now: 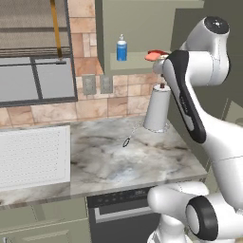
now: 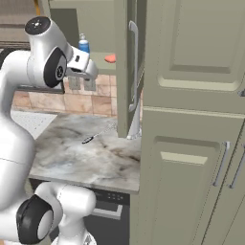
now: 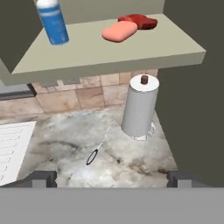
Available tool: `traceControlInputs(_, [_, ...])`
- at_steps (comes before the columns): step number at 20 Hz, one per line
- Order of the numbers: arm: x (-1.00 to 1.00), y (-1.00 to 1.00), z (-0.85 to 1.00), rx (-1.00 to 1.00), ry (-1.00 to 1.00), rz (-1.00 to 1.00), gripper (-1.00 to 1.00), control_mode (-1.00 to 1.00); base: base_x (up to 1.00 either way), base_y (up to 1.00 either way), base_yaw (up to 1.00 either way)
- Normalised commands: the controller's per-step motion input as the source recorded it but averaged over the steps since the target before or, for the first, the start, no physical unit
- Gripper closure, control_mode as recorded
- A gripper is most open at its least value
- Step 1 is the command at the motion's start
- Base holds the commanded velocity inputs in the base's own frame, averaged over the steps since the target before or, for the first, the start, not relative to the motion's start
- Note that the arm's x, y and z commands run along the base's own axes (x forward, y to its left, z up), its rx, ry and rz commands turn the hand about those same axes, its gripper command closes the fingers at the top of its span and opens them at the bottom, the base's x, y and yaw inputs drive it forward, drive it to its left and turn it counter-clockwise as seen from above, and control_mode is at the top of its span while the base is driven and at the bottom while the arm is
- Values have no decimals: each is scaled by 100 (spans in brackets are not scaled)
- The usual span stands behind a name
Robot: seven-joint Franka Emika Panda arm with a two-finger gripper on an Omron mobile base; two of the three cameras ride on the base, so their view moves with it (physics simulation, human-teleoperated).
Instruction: Pick the bar soap and soap dispenser from the cabinet and place them on the counter.
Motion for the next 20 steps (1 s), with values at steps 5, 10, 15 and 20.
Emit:
traceControlInputs(5, [37,0,0,11,2,0,-100,-100,0,0,0])
traceControlInputs(10, [29,0,0,2,0,-1,-100,-100,0,0,0])
traceControlInputs(15, [27,0,0,0,0,-3,-100,-100,0,0,0])
traceControlInputs(20, [30,0,0,0,0,-3,-100,-100,0,0,0])
